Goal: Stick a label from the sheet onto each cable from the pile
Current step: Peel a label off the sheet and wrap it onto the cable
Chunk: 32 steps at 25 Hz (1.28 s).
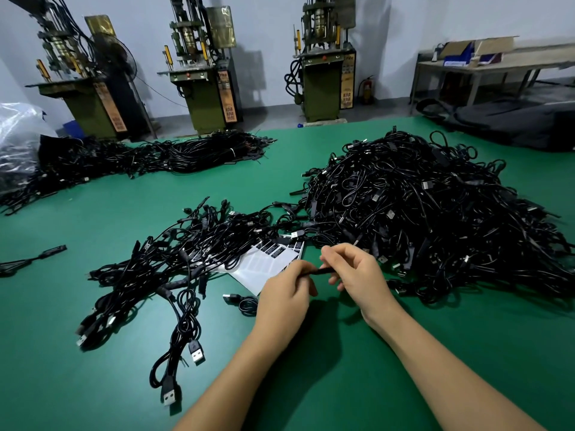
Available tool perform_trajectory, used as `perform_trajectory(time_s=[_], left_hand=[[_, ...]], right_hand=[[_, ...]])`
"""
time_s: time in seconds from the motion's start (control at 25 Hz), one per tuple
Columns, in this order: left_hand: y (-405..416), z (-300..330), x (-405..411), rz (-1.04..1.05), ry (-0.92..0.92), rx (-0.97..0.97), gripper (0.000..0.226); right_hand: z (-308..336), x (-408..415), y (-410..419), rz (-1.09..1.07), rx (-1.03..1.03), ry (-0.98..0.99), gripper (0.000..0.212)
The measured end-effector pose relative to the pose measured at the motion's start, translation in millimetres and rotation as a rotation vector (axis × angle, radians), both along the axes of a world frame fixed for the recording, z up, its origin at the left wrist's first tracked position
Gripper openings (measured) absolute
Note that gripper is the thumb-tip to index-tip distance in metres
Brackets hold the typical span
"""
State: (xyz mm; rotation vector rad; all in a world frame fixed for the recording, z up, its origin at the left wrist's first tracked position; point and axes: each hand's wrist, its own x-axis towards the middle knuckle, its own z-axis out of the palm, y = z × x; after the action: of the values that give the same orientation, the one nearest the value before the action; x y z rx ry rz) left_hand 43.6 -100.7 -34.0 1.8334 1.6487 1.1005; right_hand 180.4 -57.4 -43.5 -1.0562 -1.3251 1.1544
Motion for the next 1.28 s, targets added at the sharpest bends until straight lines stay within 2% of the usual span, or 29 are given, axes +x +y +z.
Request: perform_trajectory(time_s=[0.12, 0.2, 0.28, 0.44, 0.56, 0.68, 0.72, 0.8, 0.96, 1.04, 1.16, 1.28], left_hand=[[2, 7, -9, 0.043, -0.188, -0.152, 0.025], [2, 10, -13, 0.048, -0.177, -0.231, 0.028], [-1, 10, -12, 0.042, -0.051, -0.231, 0.025], [-1, 3, -12, 0.029, 0.216, -0.065, 0.024], [4, 0, -21, 0.167, 0.392, 0.022, 0.026], [9, -10, -29, 0.216, 0.671, -0.027, 0.03], [10, -13, -30, 0.183, 0.719, -0.072, 0.031], [11, -16, -28, 0.138, 0.699, -0.121, 0.031], [7, -18, -17, 0.121, 0.755, -0.017, 0.031], [7, -15, -16, 0.141, 0.754, 0.017, 0.031], [6, -14, -15, 0.143, 0.739, 0.031, 0.028], [7, -15, -17, 0.118, 0.777, 0.013, 0.029]], right_hand=[[3, -1, -3, 0.069, 0.038, -0.003, 0.027], [2, -1, -2, 0.102, 0.05, -0.004, 0.02], [1, 1, 0, 0.095, 0.042, -0.023, 0.023], [1, 1, 0, 0.111, 0.008, -0.065, 0.023], [0, -2, 0, 0.095, -0.021, -0.12, 0.023], [-3, -3, 0, -0.011, -0.041, -0.122, 0.026], [-4, -4, 0, -0.044, -0.041, -0.12, 0.027], [-4, -3, 2, -0.107, -0.05, -0.081, 0.026], [-2, -4, 12, -0.24, -0.174, 0.023, 0.013], [3, -10, 22, -0.268, -0.154, -0.1, 0.009], [14, -30, 35, -0.185, 0.06, -0.505, 0.005], [14, -56, 44, -0.104, 0.192, -0.918, 0.012]])
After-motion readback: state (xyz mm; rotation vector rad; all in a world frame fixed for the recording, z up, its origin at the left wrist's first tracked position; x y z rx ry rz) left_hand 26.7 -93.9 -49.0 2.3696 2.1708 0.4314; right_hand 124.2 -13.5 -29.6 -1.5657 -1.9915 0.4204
